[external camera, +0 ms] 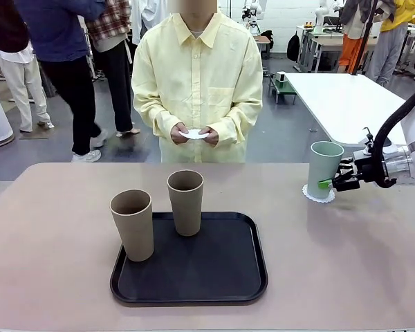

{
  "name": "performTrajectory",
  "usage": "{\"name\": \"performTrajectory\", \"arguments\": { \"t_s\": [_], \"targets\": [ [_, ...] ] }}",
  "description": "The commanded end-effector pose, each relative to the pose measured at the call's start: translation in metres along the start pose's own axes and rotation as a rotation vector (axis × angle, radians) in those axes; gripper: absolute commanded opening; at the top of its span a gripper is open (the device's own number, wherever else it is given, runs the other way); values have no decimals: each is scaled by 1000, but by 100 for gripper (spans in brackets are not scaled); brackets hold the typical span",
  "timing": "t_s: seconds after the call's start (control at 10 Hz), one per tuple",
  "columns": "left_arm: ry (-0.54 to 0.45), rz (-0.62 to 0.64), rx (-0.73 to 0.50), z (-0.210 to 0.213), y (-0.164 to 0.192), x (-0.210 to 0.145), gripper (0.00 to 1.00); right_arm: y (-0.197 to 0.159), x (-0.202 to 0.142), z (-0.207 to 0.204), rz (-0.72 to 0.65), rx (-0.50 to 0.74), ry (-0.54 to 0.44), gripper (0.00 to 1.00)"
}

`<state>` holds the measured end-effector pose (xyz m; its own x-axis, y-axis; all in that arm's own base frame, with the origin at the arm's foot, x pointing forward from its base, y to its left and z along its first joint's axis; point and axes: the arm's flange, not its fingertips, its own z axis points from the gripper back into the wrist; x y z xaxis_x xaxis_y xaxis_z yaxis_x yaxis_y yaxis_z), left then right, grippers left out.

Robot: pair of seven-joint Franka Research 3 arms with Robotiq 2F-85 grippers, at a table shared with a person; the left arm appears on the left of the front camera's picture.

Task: Place coasters on the table and set cups on them.
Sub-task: Pick up one Reusable plastic cup and place it on a coaster set by the human.

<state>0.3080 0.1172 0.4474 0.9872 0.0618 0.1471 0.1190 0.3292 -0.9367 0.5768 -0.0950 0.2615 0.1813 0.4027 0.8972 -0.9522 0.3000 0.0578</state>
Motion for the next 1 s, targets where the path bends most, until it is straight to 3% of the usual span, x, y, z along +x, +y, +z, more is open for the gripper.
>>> {"name": "performTrajectory", "arguments": {
  "t_s": [0.0, 0.2, 0.9],
  "targets": [
    [-8, -4, -13, 1, -1, 0, 100, -8, -2, -3, 10, -11, -9, 82],
    [-8, -4, -13, 1, -1, 0, 100, -7, -2, -1, -6, 1, 14, 100],
    [-8, -4, -13, 1, -1, 0, 100, 8, -9, 20, -13, -83, 315, 100]
  ]
}}
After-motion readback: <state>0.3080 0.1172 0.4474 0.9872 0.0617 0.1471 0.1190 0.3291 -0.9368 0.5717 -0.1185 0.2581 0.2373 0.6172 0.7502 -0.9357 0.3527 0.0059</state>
